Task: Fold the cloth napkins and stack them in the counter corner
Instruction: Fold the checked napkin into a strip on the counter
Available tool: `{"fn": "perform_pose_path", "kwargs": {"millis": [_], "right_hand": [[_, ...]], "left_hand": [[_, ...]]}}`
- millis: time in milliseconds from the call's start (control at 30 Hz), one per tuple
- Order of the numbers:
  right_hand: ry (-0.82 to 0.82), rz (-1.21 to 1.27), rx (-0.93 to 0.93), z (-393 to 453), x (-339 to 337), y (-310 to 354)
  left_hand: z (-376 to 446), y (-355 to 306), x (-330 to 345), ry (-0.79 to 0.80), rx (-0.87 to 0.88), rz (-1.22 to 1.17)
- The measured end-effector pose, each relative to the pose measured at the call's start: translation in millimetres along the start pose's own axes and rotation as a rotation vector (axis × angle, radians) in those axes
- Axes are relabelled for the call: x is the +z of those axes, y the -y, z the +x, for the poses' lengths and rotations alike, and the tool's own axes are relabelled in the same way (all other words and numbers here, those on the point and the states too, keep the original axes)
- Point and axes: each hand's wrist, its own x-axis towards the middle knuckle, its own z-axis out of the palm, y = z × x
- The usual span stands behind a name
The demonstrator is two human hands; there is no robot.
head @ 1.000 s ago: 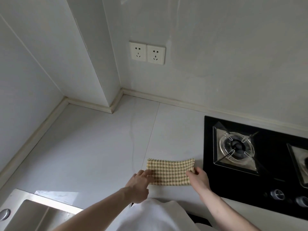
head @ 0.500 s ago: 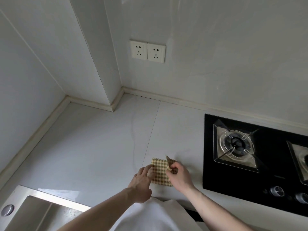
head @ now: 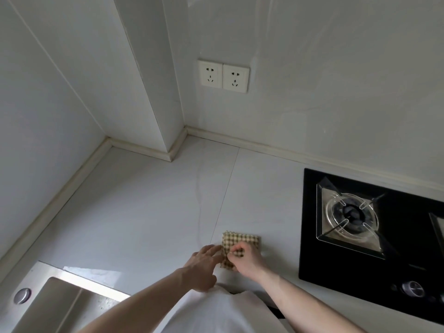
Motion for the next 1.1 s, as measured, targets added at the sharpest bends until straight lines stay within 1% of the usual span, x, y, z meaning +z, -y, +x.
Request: {"fn": "perform_pose_path", "kwargs": {"millis": [67, 167, 233, 300, 400, 467, 600, 667, 767, 867, 1000, 1100], "right_hand": [[0.001, 0.033, 0.015, -3, -2, -2], [-0.103, 0.053, 0.017, -11, -15, -5], [-0.169, 0.016, 0.014, -12, -25, -13], [-0.215, 0.008, 0.026, -12, -34, -21], [-0.204, 0.010, 0.059, -9, -40, -35], [-0.158, -0.003, 0.100, -8, -41, -43], [-0.004, -0.031, 0.179, -1, -37, -65], [0.029, -0.028, 0.186, 8, -33, -83], [-0.048, -0.009, 0.175, -4, -42, -64], [-0.121, 0.028, 0.135, -9, -52, -50], [-0.122, 0.070, 0.057, -1, -60, -38], [-0.142, 0.144, 0.060, 6, -62, -29]], "left_hand": [[4, 1, -4, -0.062, -0.047, -0.117], [14, 2, -14, -0.186, -0.177, -0.237], [23, -1, -21, -0.219, -0.214, -0.275], [32, -7, -28, -0.229, -0.214, -0.316], [49, -20, -34, -0.188, -0.206, -0.331], [59, -29, -36, -0.152, -0.210, -0.292], [68, -38, -33, -0.096, -0.228, -0.198], [70, -37, -29, -0.084, -0.240, -0.164], [71, -34, -26, -0.107, -0.245, -0.145], [70, -34, -26, -0.170, -0.176, -0.144], [68, -38, -29, -0.187, -0.084, -0.240], [65, -41, -32, -0.224, -0.095, -0.281]]}}
